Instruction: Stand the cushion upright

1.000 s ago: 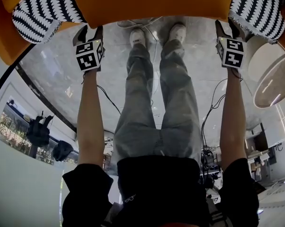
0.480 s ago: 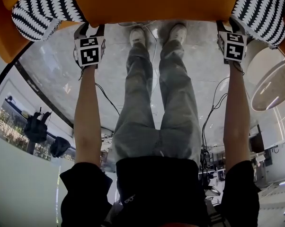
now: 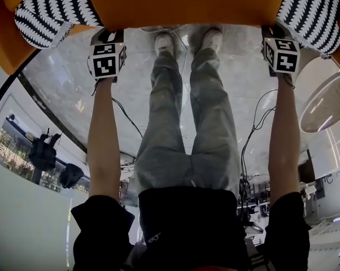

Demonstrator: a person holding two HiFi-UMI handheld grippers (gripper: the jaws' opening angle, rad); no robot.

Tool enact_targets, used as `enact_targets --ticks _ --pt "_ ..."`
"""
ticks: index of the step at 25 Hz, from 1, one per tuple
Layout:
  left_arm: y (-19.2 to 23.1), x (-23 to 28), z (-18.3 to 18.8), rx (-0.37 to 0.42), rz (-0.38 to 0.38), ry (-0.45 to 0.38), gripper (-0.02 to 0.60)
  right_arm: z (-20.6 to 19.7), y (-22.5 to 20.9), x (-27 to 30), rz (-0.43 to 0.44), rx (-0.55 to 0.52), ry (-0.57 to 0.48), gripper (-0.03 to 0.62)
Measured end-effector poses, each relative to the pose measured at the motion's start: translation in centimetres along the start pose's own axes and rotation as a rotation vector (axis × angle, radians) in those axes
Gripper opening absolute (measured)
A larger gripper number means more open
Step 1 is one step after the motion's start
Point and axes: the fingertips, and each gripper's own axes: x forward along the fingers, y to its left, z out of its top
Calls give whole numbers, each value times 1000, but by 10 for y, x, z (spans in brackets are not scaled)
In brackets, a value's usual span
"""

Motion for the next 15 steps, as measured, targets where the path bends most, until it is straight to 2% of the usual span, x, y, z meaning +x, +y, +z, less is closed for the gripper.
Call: enact_targets --ticks 3,10,15 --pt "1 -14 5 -31 -19 -38 66 5 0 -13 10 46 -40 34" --pt "3 -49 23 -49 -15 -91 56 27 -1 -52 -10 65 -118 31" --pt "10 -71 51 -98 -21 -161 51 57 -7 -74 -10 114 -198 29"
